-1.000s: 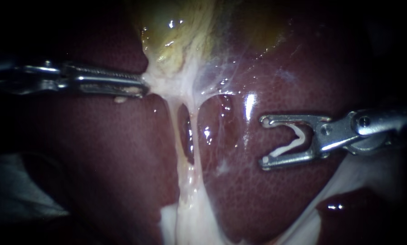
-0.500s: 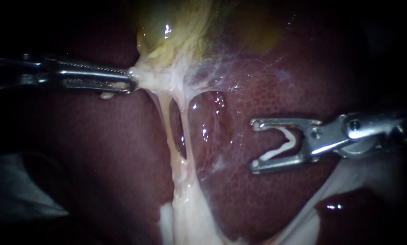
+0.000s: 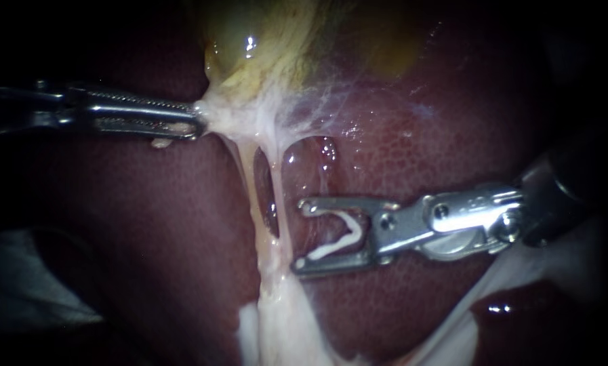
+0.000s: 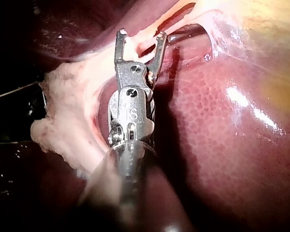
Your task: Clipping first clip left tube
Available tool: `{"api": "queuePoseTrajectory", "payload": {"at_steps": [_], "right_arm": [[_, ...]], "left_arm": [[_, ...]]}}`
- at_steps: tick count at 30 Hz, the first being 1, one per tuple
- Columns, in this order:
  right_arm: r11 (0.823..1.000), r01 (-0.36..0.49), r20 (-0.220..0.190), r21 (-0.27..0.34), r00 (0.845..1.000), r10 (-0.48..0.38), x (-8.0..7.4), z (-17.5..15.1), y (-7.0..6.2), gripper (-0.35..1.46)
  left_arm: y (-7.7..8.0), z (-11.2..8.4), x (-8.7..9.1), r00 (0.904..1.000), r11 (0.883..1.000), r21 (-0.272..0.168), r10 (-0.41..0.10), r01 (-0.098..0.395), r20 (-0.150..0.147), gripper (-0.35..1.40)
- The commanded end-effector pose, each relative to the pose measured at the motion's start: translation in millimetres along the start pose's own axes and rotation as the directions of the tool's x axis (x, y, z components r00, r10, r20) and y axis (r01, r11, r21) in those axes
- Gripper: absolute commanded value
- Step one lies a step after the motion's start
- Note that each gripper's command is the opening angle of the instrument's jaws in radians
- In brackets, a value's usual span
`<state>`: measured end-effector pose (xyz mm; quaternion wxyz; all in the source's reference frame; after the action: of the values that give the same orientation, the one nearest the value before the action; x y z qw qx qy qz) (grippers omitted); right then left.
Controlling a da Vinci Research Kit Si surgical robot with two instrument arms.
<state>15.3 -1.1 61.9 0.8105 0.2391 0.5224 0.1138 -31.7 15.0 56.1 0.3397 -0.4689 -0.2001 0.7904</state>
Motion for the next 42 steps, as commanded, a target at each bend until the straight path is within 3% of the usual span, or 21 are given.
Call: {"api": "queuePoseTrajectory", "payload": {"at_steps": [1,9,17,22,34,42], "right_arm": [[1.0,-0.002,-0.001,0.007,1.0,0.002,-0.1,0.6,0.0,0.5],[0.999,-0.025,-0.001,0.022,1.0,0.025,-1.5,3.5,0.4,0.5],[0.999,-0.028,0.001,0.027,1.0,0.028,-3.9,4.5,2.2,0.5],[0.998,-0.023,-0.001,0.059,1.0,0.023,-4.6,5.0,3.0,0.5],[0.973,0.056,-0.047,0.224,0.998,-0.047,-2.8,8.6,3.6,0.46],[0.958,0.074,-0.074,0.276,0.996,-0.055,-1.4,9.0,1.4,0.45]], "left_arm": [[0.0,0.0,0.0,1.0,1.0,0.001,-0.001,0.001,0.0,-0.35],[0.0,0.1,0.0,1.0,1.0,0.001,-0.001,0.001,0.0,-0.35],[0.0,0.1,0.0,1.0,1.0,0.001,-0.001,0.001,0.0,-0.35],[0.0,0.0,0.0,1.0,1.0,0.001,-0.001,0.001,0.0,-0.35],[0.1,0.0,0.0,1.0,1.0,0.001,-0.001,0.001,0.0,-0.35],[0.1,0.1,0.0,1.0,1.0,0.002,-0.001,0.001,0.0,-0.35]]}}
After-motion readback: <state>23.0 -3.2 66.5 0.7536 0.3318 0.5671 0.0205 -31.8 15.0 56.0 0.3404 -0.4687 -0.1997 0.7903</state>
